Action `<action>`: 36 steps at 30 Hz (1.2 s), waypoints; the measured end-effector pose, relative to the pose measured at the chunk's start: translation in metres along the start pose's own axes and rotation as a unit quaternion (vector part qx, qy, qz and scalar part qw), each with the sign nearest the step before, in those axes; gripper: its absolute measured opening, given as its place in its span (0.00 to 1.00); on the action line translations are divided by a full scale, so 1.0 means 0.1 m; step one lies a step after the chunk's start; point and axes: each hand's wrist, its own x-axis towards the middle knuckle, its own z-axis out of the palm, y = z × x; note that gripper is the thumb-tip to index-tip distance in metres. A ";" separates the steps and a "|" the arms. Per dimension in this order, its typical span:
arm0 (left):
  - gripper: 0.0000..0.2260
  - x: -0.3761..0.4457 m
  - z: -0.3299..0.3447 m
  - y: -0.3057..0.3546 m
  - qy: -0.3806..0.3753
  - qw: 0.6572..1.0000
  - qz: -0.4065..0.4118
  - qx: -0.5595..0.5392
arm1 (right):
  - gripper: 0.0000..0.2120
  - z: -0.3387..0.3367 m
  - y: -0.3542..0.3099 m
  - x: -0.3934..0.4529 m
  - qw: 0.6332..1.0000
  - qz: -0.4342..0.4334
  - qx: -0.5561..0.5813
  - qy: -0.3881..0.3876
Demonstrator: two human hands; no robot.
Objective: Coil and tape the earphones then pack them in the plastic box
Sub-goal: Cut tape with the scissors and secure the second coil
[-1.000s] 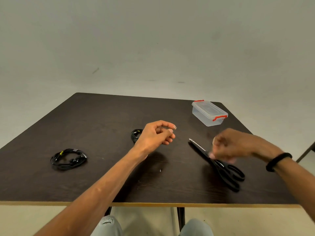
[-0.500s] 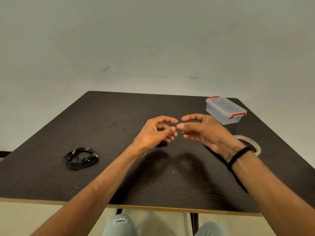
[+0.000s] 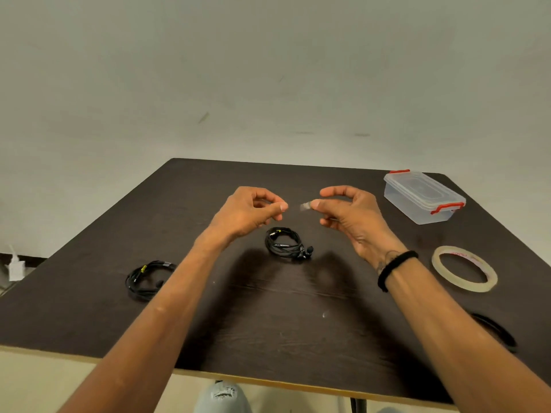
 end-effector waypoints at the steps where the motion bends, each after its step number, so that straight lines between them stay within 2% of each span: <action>1: 0.06 0.03 0.00 -0.05 0.031 0.998 0.008 0.059 | 0.14 0.01 0.03 0.05 1.000 -0.015 -0.023 0.008; 3: 0.07 0.05 0.02 -0.11 0.029 0.987 0.022 0.158 | 0.13 0.01 0.10 0.13 0.995 -0.055 -0.085 0.015; 7: 0.17 0.20 0.15 -0.19 -0.096 0.955 0.053 0.274 | 0.12 0.02 0.28 0.19 0.980 -0.111 -0.167 0.006; 11: 0.13 0.28 0.23 -0.21 -0.113 0.943 0.094 0.299 | 0.12 0.02 0.35 0.18 0.966 -0.129 -0.222 -0.009; 16: 0.07 0.23 0.23 -0.26 -0.088 0.955 0.126 0.253 | 0.10 0.01 0.35 0.16 0.962 -0.132 -0.239 0.005; 23: 0.06 0.19 0.13 -0.29 -0.082 0.993 0.060 0.062 | 0.10 0.04 0.33 0.07 0.933 -0.185 -0.307 0.032; 26: 0.08 0.15 0.14 -0.22 -0.101 0.993 0.050 -0.026 | 0.10 0.04 0.31 0.06 0.926 -0.188 -0.326 0.013; 29: 0.09 0.13 0.16 -0.20 -0.116 0.989 0.044 -0.080 | 0.11 0.03 0.28 0.07 0.934 -0.156 -0.320 -0.019; 36: 0.09 0.12 0.16 -0.21 -0.107 0.987 0.050 -0.108 | 0.12 -0.03 0.19 0.07 0.964 -0.060 -0.229 -0.120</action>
